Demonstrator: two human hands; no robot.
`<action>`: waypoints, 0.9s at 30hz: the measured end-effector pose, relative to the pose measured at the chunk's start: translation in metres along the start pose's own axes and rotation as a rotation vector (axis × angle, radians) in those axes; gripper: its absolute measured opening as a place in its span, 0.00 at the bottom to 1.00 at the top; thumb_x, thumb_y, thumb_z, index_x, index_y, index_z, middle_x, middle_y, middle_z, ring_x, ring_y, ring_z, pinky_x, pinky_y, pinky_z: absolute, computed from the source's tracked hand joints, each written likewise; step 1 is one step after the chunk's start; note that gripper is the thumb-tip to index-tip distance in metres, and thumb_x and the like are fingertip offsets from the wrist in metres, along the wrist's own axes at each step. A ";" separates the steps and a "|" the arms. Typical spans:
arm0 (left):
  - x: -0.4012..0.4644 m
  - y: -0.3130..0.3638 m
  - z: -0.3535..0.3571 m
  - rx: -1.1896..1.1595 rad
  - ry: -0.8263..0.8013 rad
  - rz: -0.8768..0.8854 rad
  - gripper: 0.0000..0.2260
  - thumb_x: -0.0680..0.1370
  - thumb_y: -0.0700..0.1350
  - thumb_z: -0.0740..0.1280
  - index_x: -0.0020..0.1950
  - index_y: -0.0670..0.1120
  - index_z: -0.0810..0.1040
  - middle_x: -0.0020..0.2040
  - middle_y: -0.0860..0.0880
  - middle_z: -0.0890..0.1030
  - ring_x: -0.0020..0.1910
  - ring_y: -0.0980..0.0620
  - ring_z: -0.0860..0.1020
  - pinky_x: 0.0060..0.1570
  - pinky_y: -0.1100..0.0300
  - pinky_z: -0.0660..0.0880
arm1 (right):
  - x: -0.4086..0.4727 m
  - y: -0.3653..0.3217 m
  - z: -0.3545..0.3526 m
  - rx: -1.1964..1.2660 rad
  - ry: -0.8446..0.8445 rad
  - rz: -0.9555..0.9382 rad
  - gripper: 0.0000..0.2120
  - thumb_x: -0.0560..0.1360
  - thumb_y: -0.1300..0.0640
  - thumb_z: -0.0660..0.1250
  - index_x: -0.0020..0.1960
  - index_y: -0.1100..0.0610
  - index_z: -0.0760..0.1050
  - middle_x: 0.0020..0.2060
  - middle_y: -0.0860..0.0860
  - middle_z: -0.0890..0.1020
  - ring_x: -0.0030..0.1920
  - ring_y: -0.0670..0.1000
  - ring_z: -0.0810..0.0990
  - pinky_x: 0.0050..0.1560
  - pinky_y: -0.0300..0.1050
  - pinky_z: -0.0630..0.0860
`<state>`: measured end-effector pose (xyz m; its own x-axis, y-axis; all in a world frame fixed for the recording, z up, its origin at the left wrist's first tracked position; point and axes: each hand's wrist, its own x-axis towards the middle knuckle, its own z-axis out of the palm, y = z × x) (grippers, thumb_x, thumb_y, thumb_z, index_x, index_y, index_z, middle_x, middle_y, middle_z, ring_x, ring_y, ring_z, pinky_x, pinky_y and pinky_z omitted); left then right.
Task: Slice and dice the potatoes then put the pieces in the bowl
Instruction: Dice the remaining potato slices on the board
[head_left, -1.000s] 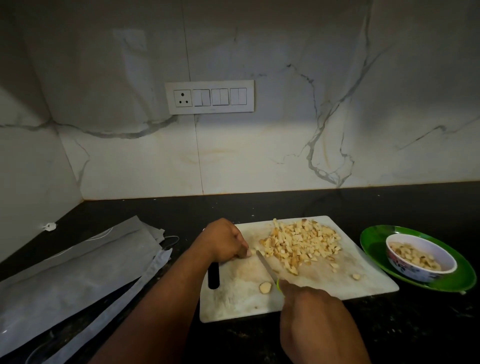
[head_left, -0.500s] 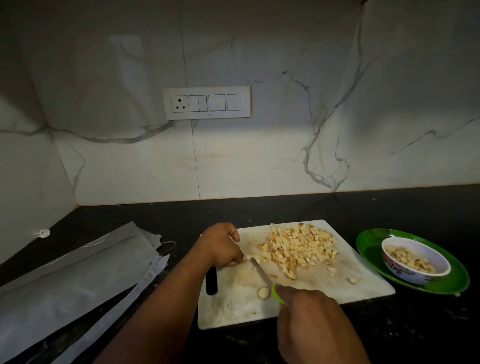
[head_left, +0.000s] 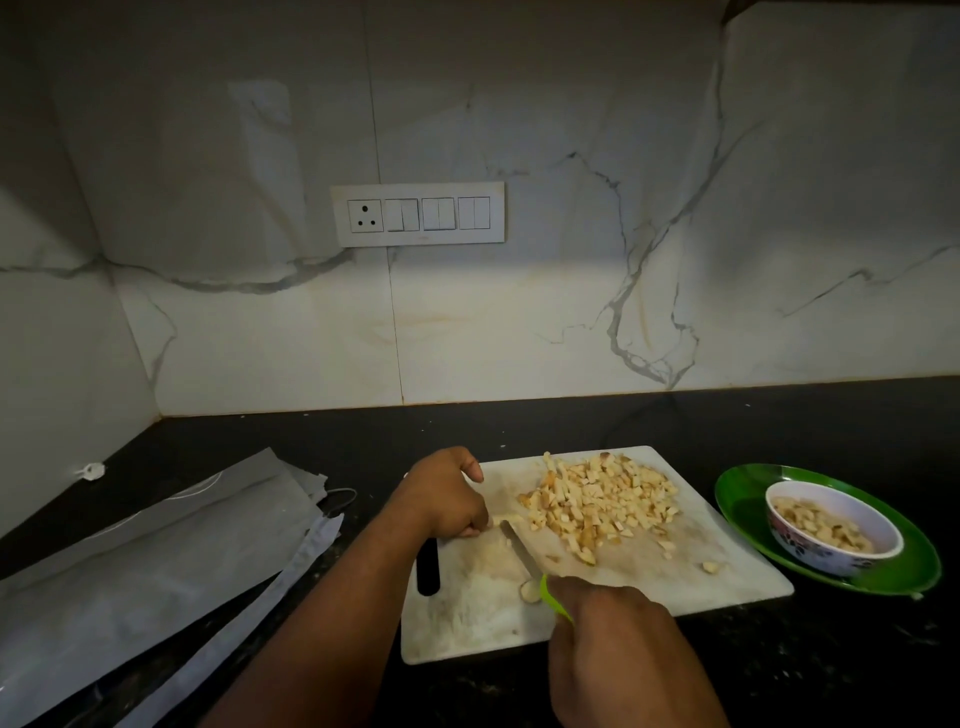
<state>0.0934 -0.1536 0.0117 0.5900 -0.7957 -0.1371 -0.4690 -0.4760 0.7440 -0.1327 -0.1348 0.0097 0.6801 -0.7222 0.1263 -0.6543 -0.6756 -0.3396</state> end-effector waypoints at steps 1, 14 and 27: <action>0.000 -0.001 -0.001 0.003 -0.002 0.002 0.20 0.71 0.33 0.79 0.54 0.52 0.77 0.45 0.45 0.85 0.33 0.53 0.83 0.40 0.58 0.84 | -0.001 0.001 -0.003 0.009 0.009 -0.005 0.21 0.79 0.49 0.59 0.71 0.39 0.68 0.60 0.46 0.80 0.63 0.49 0.77 0.62 0.40 0.71; 0.001 -0.003 -0.002 0.052 -0.005 0.044 0.21 0.70 0.33 0.78 0.54 0.53 0.76 0.45 0.45 0.85 0.36 0.49 0.84 0.44 0.51 0.85 | 0.001 -0.004 0.001 0.011 0.000 -0.003 0.20 0.80 0.48 0.58 0.72 0.39 0.67 0.62 0.45 0.79 0.64 0.47 0.76 0.64 0.39 0.69; 0.003 -0.007 -0.005 0.050 -0.018 0.074 0.22 0.70 0.33 0.75 0.57 0.54 0.77 0.47 0.46 0.85 0.38 0.52 0.82 0.44 0.55 0.82 | 0.018 -0.008 0.010 0.070 0.151 -0.013 0.19 0.79 0.49 0.58 0.69 0.45 0.72 0.55 0.46 0.82 0.55 0.49 0.80 0.57 0.42 0.76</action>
<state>0.1015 -0.1506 0.0094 0.5404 -0.8360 -0.0949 -0.5434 -0.4328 0.7193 -0.1123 -0.1406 0.0053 0.6272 -0.7314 0.2679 -0.6180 -0.6766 -0.4003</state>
